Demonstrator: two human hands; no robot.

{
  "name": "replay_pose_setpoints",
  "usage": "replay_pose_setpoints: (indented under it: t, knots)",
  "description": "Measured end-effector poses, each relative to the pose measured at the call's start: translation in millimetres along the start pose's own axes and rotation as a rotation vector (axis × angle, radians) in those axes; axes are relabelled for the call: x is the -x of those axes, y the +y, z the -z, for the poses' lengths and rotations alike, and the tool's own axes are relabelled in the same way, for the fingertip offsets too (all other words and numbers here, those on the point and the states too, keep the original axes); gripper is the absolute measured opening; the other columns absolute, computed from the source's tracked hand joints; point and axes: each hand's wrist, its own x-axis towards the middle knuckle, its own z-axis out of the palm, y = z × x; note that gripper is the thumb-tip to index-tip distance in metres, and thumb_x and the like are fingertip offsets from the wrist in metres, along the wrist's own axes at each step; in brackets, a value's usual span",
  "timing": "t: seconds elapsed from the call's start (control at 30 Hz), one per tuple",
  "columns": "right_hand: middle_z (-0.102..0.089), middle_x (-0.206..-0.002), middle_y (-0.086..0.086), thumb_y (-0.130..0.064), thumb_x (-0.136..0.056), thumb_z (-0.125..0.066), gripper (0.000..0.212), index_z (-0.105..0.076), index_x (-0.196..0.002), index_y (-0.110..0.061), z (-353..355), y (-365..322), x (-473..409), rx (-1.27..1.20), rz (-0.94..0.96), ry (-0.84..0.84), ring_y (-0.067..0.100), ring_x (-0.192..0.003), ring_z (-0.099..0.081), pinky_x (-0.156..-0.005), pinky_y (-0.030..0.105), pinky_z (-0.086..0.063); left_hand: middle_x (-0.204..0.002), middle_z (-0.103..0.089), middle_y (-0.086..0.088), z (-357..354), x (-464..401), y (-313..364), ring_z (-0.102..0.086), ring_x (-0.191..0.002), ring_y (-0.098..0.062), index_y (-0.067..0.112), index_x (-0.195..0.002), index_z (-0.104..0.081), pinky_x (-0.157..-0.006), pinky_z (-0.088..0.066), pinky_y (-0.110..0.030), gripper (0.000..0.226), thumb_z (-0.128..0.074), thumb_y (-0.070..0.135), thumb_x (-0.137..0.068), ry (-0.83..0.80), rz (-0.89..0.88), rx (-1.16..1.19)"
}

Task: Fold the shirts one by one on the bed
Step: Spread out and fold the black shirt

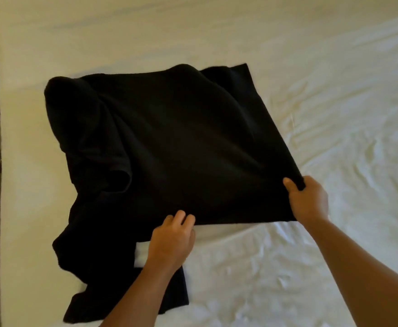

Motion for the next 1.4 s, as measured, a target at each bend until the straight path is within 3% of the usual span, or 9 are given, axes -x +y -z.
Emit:
replay_pose_setpoints:
  t: [0.13,0.27,0.5,0.6,0.73,0.93,1.13,1.27,1.4]
  knots:
    - [-0.046,-0.138,0.016,-0.037,-0.099,-0.058,0.048,-0.046,-0.139,-0.015,-2.4,24.1,24.0,0.319,-0.065,-0.010,0.038,-0.125,-0.044,-0.097,0.050,-0.044,-0.115,-0.064,0.002,5.8,36.2,7.4,-0.064,-0.100,-0.023,0.023,-0.127,-0.066,-0.078,-0.054,-0.037,0.035,-0.065,0.032,-0.093,-0.258,0.119,0.101]
    - [-0.050,-0.127,0.012,-0.025,-0.094,-0.063,0.032,-0.059,-0.124,-0.013,-41.3,9.5,94.8,0.282,0.293,0.102,0.038,-0.118,-0.044,-0.096,0.051,-0.038,-0.122,-0.061,-0.008,29.4,77.6,-23.2,-0.060,-0.110,-0.031,0.017,-0.127,-0.063,-0.089,-0.050,-0.047,0.042,-0.067,0.039,-0.091,-0.007,0.551,0.115]
    - [-0.041,-0.148,0.000,-0.050,-0.095,-0.058,0.061,-0.041,-0.147,-0.023,-152.6,17.5,238.4,0.433,0.731,-0.507,0.023,-0.132,-0.040,-0.108,0.036,-0.041,-0.146,-0.043,-0.018,11.7,185.7,-97.2,-0.044,-0.130,-0.046,0.016,-0.149,-0.036,-0.102,-0.042,-0.060,0.088,-0.066,0.066,-0.083,0.027,1.260,0.430]
    - [-0.026,-0.159,0.008,-0.058,-0.083,-0.066,0.088,-0.025,-0.154,-0.027,-193.2,10.1,269.0,0.753,0.936,-0.469,0.035,-0.139,-0.031,-0.109,0.051,-0.036,-0.111,-0.065,-0.006,3.2,208.7,-111.1,-0.057,-0.111,-0.037,0.022,-0.121,-0.063,-0.093,-0.049,-0.050,0.068,-0.056,0.074,-0.078,-0.055,1.163,0.550]
    - [-0.055,-0.130,0.007,-0.040,-0.091,-0.058,0.045,-0.050,-0.132,-0.022,-218.6,-1.0,290.1,0.875,0.904,-0.326,0.033,-0.115,-0.050,-0.098,0.047,-0.037,-0.089,-0.066,0.004,8.0,234.2,-111.4,-0.058,-0.092,-0.021,0.026,-0.091,-0.062,-0.089,-0.040,-0.042,0.046,-0.060,0.071,-0.085,-0.161,1.050,0.743]
    - [-0.067,-0.086,0.007,-0.027,-0.093,-0.061,0.018,-0.064,-0.078,-0.017,-182.3,62.6,346.8,0.283,0.028,-0.773,0.025,-0.080,-0.064,-0.063,0.031,-0.046,-0.090,-0.079,0.000,25.0,282.8,-89.0,-0.075,-0.087,-0.018,0.016,-0.097,-0.076,-0.075,-0.058,-0.030,0.027,-0.066,0.042,-0.095,-0.194,1.056,1.436]
    - [-0.063,-0.119,0.012,-0.037,-0.085,-0.061,0.039,-0.065,-0.117,-0.016,-146.9,113.5,376.5,1.002,-0.007,-1.192,0.023,-0.092,-0.057,-0.087,0.037,-0.049,-0.110,-0.077,-0.001,24.4,307.7,-55.6,-0.070,-0.103,-0.024,0.019,-0.113,-0.073,-0.089,-0.052,-0.040,0.027,-0.065,0.037,-0.094,-0.250,1.095,1.686]
    - [-0.068,-0.083,0.008,-0.045,-0.091,-0.056,0.036,-0.066,-0.080,-0.012,-159.5,86.9,365.8,0.616,0.298,-0.642,0.025,-0.078,-0.064,-0.077,0.039,-0.053,-0.111,-0.076,0.000,19.9,316.8,-40.4,-0.072,-0.104,-0.024,0.019,-0.124,-0.066,-0.084,-0.059,-0.043,0.033,-0.070,0.028,-0.093,-0.102,1.189,1.793]
    - [-0.066,-0.113,-0.002,-0.053,-0.092,-0.062,0.047,-0.062,-0.124,-0.018,-194.0,46.0,370.2,-0.098,0.160,-0.701,0.012,-0.094,-0.064,-0.078,0.031,-0.053,-0.116,-0.074,0.004,17.1,330.0,-9.9,-0.071,-0.106,-0.019,0.027,-0.132,-0.061,-0.091,-0.059,-0.047,0.037,-0.069,0.024,-0.096,-0.086,1.080,1.687]
